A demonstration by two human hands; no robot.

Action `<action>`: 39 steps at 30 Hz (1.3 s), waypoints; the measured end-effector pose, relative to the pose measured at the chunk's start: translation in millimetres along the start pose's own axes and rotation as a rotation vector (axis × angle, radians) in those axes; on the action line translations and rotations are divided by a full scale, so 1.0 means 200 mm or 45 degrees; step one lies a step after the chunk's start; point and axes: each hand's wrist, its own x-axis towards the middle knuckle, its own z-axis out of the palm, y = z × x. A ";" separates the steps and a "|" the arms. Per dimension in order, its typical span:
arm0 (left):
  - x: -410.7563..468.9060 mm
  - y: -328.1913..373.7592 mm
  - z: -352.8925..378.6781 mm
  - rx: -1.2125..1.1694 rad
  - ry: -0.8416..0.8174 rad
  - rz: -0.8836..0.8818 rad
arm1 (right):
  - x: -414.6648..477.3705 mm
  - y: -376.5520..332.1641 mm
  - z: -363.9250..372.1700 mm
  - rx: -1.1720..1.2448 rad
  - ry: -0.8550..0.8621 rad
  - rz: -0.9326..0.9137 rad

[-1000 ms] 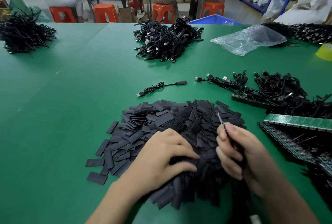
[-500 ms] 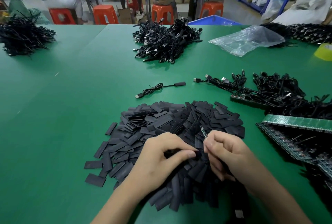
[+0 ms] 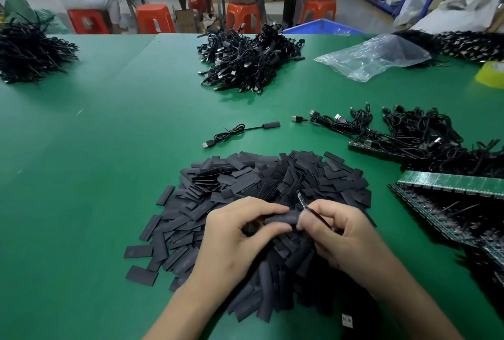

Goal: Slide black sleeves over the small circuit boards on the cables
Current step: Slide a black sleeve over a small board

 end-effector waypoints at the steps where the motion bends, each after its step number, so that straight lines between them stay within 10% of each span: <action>1: 0.00 -0.01 -0.01 -0.010 0.033 -0.051 | 0.00 -0.01 -0.01 0.055 0.011 0.015; 9: 0.02 -0.03 -0.04 -0.160 0.064 -0.195 | -0.01 -0.01 -0.02 -0.440 0.046 -0.166; 39: 0.01 -0.07 -0.06 0.100 -0.189 0.016 | 0.00 0.05 -0.05 -0.723 -0.145 -0.192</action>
